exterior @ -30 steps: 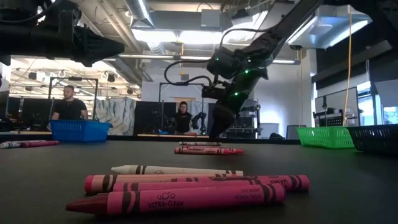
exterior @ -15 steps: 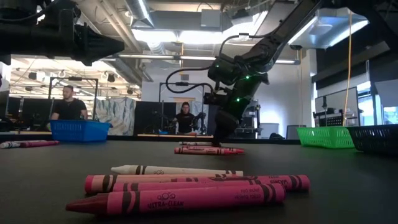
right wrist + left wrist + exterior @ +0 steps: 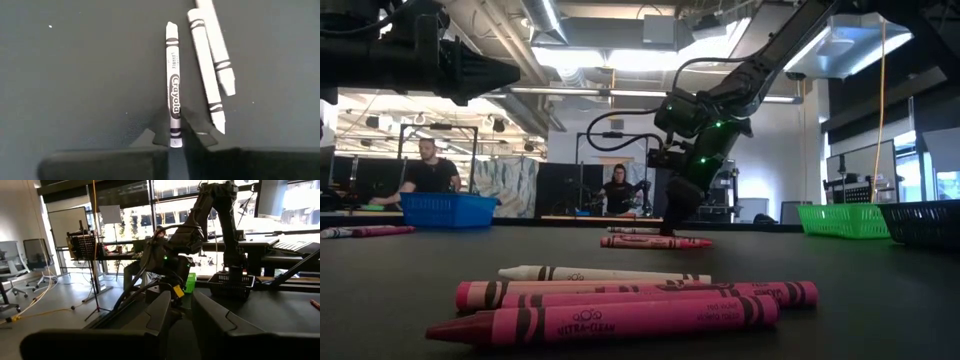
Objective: Sort crayons
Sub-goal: Put the white crayon into the green bin
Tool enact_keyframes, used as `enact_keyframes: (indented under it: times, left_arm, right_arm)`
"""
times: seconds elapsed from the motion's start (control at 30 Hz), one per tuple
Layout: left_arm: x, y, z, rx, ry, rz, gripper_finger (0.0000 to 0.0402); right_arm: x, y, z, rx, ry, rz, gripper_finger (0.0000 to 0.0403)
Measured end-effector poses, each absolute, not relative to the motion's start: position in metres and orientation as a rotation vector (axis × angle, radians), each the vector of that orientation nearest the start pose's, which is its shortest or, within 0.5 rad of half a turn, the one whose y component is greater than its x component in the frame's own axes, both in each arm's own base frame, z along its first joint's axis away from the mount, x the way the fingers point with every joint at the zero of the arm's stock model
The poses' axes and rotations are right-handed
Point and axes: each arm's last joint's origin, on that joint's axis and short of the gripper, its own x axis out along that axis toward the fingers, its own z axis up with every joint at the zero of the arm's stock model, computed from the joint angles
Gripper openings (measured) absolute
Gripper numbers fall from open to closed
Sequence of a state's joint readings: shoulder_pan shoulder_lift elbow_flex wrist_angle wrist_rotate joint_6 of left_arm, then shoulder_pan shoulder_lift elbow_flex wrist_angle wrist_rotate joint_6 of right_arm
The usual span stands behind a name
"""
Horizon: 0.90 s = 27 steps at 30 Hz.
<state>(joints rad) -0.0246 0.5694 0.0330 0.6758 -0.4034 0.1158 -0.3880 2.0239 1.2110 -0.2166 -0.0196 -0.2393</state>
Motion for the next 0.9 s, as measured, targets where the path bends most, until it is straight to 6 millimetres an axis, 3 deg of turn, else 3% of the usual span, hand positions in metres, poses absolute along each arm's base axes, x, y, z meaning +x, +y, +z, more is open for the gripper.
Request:
enact_keyframes:
  times: [0.1,0.27,0.47,0.9]
  left_arm:
    - [0.133,0.008,0.185,0.085,-0.115,0.386,0.0071]
    - [0.133,0.008,0.185,0.085,-0.115,0.386,0.0071]
    - [0.133,0.008,0.185,0.104,-0.111,0.387,0.0071]
    - [0.132,0.008,0.187,0.152,-0.123,0.393,0.0071]
  right_arm:
    - [0.368,-0.149,0.121,-0.011,1.046,-0.209,0.0009]
    - [0.368,-0.149,0.121,-0.026,1.049,-0.200,0.0030]
    - [0.365,-0.148,0.131,-0.029,1.043,-0.201,0.0020]
    - [0.337,-0.137,0.195,-0.034,1.054,-0.220,0.0018]
